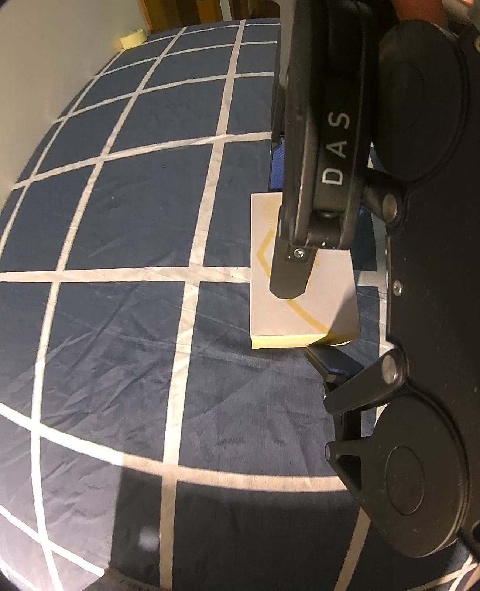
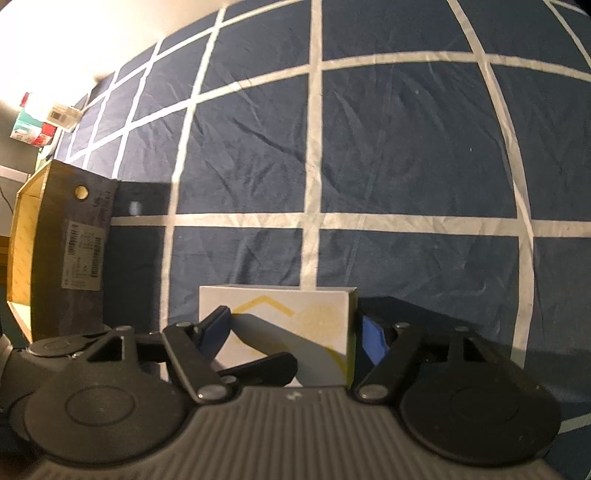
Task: Organize objects
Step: 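Close both grippers on the small white box and lift it, then carry the small white box over the cardboard box and lower it inside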
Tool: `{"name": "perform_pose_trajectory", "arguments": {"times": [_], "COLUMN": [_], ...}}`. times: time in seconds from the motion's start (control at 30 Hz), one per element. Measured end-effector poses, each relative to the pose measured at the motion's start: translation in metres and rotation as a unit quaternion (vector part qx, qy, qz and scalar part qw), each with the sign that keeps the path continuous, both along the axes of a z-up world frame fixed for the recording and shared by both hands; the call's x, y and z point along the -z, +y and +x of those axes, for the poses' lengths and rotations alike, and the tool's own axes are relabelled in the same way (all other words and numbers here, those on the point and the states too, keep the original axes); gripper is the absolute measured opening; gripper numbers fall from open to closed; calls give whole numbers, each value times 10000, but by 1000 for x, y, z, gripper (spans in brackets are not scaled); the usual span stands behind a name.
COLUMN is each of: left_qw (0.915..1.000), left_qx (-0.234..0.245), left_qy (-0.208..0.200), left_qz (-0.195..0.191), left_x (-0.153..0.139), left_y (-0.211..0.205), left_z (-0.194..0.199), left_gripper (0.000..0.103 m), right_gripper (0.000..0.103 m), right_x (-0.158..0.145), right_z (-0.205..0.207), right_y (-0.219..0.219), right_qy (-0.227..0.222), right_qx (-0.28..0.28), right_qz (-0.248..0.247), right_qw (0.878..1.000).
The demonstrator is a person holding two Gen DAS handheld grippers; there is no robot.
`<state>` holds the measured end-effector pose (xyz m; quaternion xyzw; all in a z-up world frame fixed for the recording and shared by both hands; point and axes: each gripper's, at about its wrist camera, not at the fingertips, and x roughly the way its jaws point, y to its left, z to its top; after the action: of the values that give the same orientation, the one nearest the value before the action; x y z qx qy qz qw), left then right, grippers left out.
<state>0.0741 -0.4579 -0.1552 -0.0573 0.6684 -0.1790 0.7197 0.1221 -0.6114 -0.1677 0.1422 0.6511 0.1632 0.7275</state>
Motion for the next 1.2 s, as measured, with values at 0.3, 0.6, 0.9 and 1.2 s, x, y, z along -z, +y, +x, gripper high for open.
{"name": "perform_pose_trajectory", "arguments": {"times": [0.3,0.6,0.9,1.2], "left_qw": [9991,9946,9934,9919], "left_qx": [-217,-730,-674,-548], "left_qy": [-370,-736,-927,-1141], "left_qz": [56,89,19,-39], "left_x": [-36,-66,-94,-120], "left_y": [18,61,136,233], "left_z": [-19,-38,-45,-34], "left_gripper": [66,66,66,66], "right_gripper": [73,73,72,72], "right_x": [-35,-66,-98,-128], "right_z": [-22,-48,-62,-61], "right_y": [13,55,131,230], "right_qy": [-367,-722,-935,-1143], "right_qx": [21,40,127,244], "right_qz": [87,138,68,-14], "right_qw": [9993,9973,9955,9931]}}
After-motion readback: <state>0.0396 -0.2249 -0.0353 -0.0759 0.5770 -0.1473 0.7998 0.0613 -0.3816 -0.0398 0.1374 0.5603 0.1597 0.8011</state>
